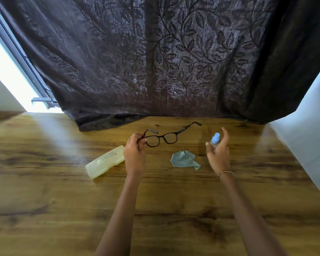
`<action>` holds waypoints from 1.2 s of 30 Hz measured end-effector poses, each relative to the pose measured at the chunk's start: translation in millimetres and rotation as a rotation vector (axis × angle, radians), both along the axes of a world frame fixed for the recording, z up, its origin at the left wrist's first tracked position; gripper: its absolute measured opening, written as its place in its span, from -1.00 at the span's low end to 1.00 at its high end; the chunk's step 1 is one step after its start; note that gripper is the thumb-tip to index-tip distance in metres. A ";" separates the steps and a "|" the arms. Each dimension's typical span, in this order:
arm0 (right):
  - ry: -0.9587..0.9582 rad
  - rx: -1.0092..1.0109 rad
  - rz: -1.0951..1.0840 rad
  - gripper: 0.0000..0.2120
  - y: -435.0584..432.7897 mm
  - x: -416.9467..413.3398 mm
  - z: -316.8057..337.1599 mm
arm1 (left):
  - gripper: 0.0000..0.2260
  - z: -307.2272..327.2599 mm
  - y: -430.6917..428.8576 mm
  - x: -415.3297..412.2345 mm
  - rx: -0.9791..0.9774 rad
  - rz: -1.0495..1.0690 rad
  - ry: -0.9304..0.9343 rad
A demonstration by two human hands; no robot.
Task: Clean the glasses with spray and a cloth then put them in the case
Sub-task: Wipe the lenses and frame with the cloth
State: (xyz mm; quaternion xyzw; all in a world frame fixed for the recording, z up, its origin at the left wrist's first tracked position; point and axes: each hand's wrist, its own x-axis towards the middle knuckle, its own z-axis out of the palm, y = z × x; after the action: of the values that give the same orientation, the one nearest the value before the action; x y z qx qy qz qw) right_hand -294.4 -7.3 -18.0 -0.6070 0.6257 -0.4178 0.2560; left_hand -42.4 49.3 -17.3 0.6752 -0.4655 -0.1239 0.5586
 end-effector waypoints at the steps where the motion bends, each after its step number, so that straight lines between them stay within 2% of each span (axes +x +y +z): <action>1: -0.037 0.019 -0.025 -0.37 -1.4 -4.0 -2.8 | -0.92 -0.1 0.1 -0.5 0.003 -0.004 -0.002; 4: -0.097 0.075 -0.058 -0.42 -2.5 -9.2 -10.6 | -0.92 0.3 -0.2 -2.1 0.002 -0.011 -0.008; 8: -0.087 0.109 -0.075 -0.51 -2.7 -8.6 -16.2 | -0.91 0.4 0.0 -3.2 -0.001 -0.017 -0.009; 15: -0.081 0.148 -0.078 -0.48 -5.8 -13.2 -16.1 | -0.91 -1.2 2.0 -0.8 -0.002 -0.002 -0.006; 18: -0.118 0.123 -0.250 -0.40 4.4 -12.6 -20.0 | -0.91 -1.5 1.6 -0.5 0.001 0.000 0.002; 20: -0.043 0.032 -0.379 -0.53 20.3 -8.8 -27.8 | -0.91 -1.8 1.1 -0.2 0.010 0.010 0.017; 23: 0.180 -0.086 -0.175 -0.81 41.8 3.9 -43.2 | -0.90 -1.0 0.7 -1.4 0.005 0.007 0.034; 25: 0.319 -0.059 -0.015 -0.76 45.3 12.1 -48.3 | -0.89 -0.3 0.8 -2.9 0.002 -0.008 0.038; 28: 0.445 0.074 0.068 -0.62 39.7 20.3 -45.9 | -0.88 1.3 2.1 -4.4 -0.002 -0.023 0.043; 31: 0.377 0.120 0.090 -0.73 35.9 24.9 -37.7 | -0.86 3.2 3.2 -3.1 -0.017 -0.021 0.046; 36: 0.191 -0.001 0.174 -0.86 41.9 33.0 -18.7 | -0.87 3.7 3.9 -1.0 -0.020 -0.023 0.057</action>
State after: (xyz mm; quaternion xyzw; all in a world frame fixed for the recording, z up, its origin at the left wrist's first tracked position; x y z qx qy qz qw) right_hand -261.3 34.6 -36.7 -0.6961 0.5919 -0.3345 0.2304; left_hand -43.4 53.2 -13.7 0.6604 -0.4583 -0.1451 0.5769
